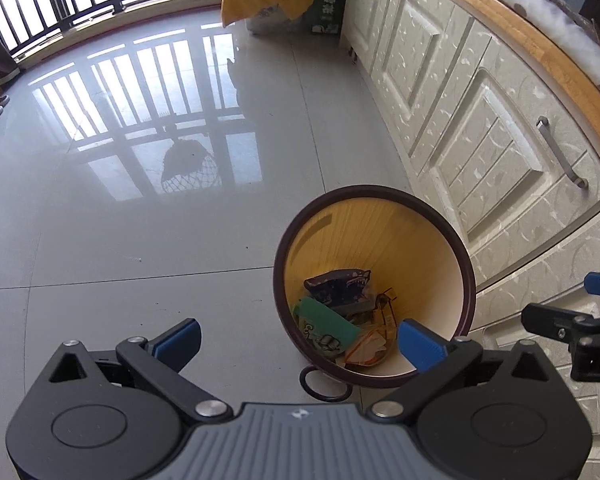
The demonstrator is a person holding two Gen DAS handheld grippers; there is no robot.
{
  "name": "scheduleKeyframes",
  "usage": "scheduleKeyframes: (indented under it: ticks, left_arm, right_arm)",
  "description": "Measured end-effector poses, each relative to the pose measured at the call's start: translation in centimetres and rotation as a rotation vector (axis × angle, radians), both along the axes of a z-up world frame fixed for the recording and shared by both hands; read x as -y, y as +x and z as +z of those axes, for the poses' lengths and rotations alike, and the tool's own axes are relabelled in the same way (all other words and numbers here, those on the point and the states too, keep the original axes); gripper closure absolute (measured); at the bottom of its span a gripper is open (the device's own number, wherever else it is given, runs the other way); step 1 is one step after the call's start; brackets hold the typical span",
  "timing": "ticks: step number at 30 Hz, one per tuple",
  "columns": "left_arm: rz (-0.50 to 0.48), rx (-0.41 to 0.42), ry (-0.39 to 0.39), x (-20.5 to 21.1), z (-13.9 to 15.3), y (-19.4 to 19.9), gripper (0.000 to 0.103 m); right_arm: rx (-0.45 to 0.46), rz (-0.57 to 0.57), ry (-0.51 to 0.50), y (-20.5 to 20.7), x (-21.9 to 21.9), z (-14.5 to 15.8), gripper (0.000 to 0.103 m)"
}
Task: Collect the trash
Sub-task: 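Raise both tools from the wastebasket and turn back toward the bench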
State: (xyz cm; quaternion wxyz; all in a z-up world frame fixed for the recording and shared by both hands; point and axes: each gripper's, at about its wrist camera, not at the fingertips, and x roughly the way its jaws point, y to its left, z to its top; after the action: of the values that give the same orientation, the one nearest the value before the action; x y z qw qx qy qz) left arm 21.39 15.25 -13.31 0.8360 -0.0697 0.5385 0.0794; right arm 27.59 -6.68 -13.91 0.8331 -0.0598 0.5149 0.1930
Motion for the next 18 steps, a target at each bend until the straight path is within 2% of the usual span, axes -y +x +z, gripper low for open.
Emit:
scheduleKeyframes:
  ticks: [8, 11, 18]
  left_arm:
    - [0.031, 0.034, 0.002, -0.1, 2.6, -1.9, 0.0]
    - [0.033, 0.055, 0.025, 0.0, 3.8, -2.9, 0.0]
    - [0.047, 0.152, 0.05, 0.4, 6.8, -5.4, 0.0]
  right_arm:
    - [0.045, -0.003, 0.007, -1.5, 0.7, 2.2, 0.0]
    - [0.065, -0.007, 0.019, -2.1, 1.1, 3.2, 0.0]
    - [0.124, -0.006, 0.036, -3.6, 1.8, 5.9, 0.0]
